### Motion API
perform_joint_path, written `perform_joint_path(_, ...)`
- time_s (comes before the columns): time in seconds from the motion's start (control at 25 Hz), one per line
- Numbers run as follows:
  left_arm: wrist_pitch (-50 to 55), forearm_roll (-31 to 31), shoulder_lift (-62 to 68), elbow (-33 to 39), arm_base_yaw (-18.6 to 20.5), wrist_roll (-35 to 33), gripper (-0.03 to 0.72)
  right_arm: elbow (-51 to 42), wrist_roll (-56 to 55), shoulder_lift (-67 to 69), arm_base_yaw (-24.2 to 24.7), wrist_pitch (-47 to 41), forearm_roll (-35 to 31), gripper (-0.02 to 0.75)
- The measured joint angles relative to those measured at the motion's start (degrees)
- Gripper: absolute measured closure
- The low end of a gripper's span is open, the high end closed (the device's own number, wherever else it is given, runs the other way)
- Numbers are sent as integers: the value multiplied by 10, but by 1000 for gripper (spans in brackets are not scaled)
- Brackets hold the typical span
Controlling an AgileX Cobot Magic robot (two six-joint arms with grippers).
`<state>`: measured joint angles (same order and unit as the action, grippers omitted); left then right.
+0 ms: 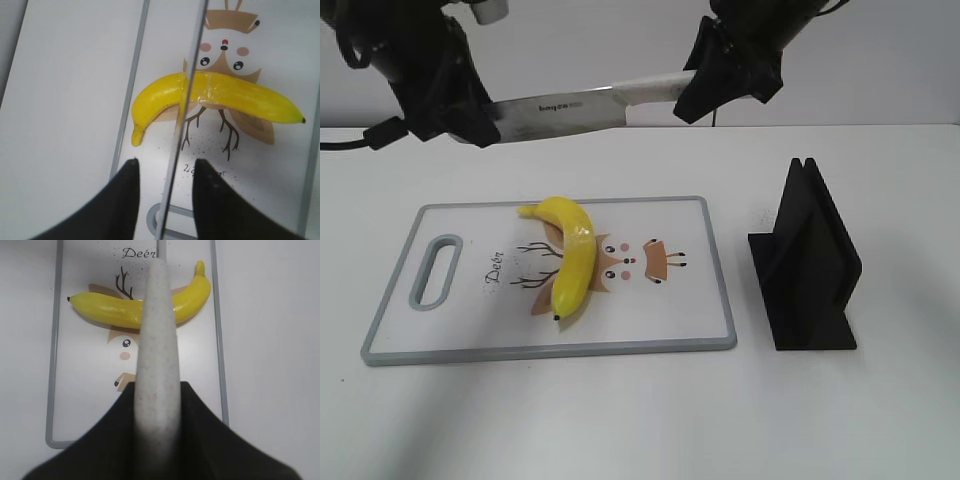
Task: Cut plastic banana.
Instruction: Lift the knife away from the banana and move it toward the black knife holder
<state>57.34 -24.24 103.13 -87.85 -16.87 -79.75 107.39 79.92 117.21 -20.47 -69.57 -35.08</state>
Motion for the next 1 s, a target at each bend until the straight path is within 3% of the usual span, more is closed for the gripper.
perform_joint_path(0.12, -5, 0, 13, 0, 0, 0, 593, 0, 0, 0, 0, 0, 1, 566)
perform_joint_path(0.2, -6, 0, 18, 0, 0, -1, 678, 0, 0, 0, 0, 1, 4, 566)
perform_joint_path(0.52, -12, 8, 37, 0, 0, -9, 701, 4, 4, 27, 0, 4, 5, 566)
perform_joint_path(1.0, -26, -17, 200, -2, 2, -11, 700, 7, 2, 180, 2, 4, 26, 566)
